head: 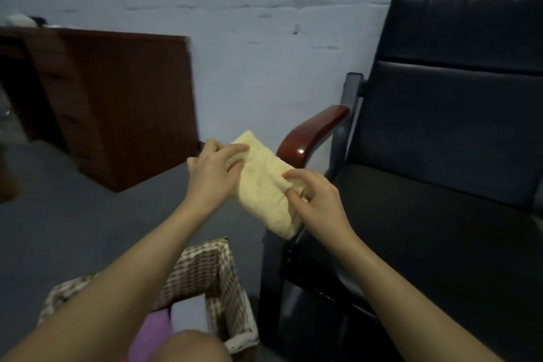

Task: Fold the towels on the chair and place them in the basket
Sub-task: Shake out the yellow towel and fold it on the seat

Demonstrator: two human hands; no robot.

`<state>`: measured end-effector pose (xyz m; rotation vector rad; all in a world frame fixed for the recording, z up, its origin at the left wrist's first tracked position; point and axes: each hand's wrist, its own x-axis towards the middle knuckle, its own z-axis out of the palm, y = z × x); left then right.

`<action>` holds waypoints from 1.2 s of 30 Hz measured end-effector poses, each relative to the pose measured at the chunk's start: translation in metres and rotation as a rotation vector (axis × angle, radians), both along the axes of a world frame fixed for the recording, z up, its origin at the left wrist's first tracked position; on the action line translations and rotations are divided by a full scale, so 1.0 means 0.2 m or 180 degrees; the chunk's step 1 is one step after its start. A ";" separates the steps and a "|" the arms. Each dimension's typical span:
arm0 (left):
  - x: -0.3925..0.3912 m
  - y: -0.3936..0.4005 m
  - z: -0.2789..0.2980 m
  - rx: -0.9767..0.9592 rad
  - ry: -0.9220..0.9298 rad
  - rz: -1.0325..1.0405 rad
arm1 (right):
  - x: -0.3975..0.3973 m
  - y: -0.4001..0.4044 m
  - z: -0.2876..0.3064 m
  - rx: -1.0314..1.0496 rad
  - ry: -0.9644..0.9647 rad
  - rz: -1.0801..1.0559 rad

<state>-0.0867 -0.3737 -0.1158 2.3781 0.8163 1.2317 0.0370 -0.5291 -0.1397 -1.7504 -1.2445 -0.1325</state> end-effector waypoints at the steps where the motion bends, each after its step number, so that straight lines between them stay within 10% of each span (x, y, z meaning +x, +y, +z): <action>1: -0.05 0.06 -0.04 -0.0016 0.0034 0.0093 | -0.04 0.07 -0.03 0.0004 0.0019 0.0113; 18: -0.91 0.55 -1.33 -0.0923 0.1536 0.0410 | -0.64 0.72 -1.20 -0.1752 0.0557 0.1360; 27: -1.20 0.65 -1.55 -0.0600 0.2595 0.0501 | -0.96 0.92 -1.43 -0.3189 0.1291 0.2600; 32: -1.14 0.65 -1.65 -0.0599 0.3901 0.0433 | -0.93 1.08 -1.54 -0.3615 0.0066 0.2709; 36: -1.11 0.57 -1.69 -0.0472 0.3712 0.0851 | -0.84 1.17 -1.65 -0.3436 -0.1044 0.2506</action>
